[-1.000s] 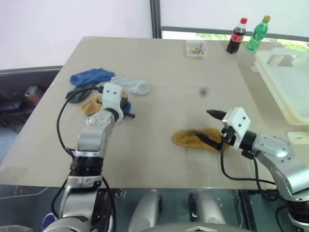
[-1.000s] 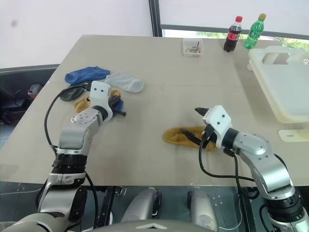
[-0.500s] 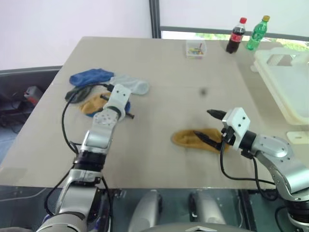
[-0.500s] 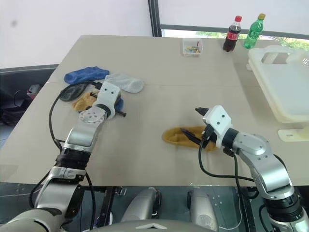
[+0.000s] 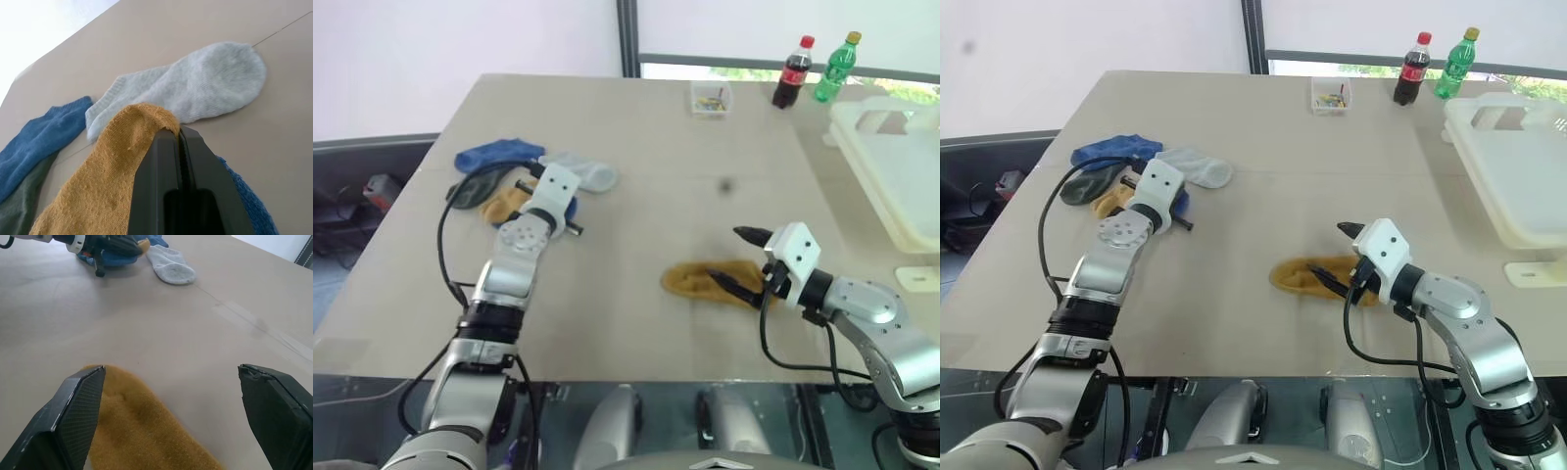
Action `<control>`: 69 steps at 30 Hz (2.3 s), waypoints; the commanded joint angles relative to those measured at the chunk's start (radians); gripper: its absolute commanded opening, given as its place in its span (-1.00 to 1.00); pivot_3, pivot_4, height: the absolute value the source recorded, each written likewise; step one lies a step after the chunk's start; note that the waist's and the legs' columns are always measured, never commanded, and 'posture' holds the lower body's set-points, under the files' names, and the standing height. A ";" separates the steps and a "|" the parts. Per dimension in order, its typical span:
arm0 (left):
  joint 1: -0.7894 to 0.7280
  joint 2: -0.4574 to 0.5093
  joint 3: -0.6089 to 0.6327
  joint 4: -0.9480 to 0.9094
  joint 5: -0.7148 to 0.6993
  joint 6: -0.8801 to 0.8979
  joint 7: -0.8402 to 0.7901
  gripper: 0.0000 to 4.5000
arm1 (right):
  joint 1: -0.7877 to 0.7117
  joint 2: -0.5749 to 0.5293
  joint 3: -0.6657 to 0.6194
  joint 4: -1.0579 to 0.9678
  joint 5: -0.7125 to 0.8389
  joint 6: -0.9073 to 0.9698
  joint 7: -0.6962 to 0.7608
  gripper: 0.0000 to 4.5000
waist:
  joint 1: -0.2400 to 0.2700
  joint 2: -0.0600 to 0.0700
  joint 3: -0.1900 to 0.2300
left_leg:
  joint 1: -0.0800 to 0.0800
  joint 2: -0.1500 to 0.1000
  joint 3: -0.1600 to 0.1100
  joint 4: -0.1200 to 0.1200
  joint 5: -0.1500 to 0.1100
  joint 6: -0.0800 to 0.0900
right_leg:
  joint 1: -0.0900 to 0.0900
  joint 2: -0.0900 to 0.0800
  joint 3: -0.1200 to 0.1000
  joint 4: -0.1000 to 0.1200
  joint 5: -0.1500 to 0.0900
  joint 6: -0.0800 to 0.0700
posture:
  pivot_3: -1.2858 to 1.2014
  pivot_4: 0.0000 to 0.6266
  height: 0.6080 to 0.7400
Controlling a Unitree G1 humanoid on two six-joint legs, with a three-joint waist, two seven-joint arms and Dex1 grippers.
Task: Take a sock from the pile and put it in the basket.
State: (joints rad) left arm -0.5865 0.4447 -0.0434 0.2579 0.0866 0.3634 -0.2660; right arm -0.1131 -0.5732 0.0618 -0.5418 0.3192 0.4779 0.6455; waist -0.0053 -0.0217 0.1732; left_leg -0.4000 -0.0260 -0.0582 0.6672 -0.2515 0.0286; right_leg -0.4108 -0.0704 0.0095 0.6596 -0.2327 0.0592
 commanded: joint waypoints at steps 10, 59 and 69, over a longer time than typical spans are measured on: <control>-0.082 -0.063 0.093 0.026 -0.091 0.115 0.006 0.15 | 0.024 -0.009 -0.022 -0.058 0.000 -0.014 -0.010 1.00 | -0.005 0.000 0.000 | 0.000 0.000 0.000 0.000 0.000 0.000 | 0.000 0.000 0.000 0.001 0.000 0.000 | 0.03 -0.52 1.00; -0.271 -0.297 0.145 -0.088 -0.018 0.677 0.419 -0.70 | 0.049 -0.009 -0.011 -0.064 -0.034 -0.019 -0.029 1.00 | -0.002 -0.001 0.000 | 0.000 -0.003 0.000 0.001 0.001 -0.002 | 0.000 0.000 0.000 0.001 0.000 0.000 | 0.03 -0.52 1.00; -0.248 -0.289 0.138 -0.100 -0.027 0.648 0.400 -0.97 | 0.053 -0.010 -0.013 -0.069 -0.036 -0.018 -0.033 1.00 | -0.002 -0.001 0.000 | 0.000 -0.003 0.000 0.001 0.001 -0.002 | 0.000 0.000 0.000 0.001 0.000 0.000 | 0.03 -0.52 1.00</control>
State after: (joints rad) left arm -0.8333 0.1496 0.0964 0.2049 0.0601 1.0249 0.1465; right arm -0.0578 -0.5829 0.0648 -0.5713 0.2824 0.4737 0.6192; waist -0.0071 -0.0225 0.1736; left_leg -0.3999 -0.0292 -0.0586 0.6678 -0.2501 0.0261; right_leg -0.4109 -0.0705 0.0098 0.6607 -0.2326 0.0596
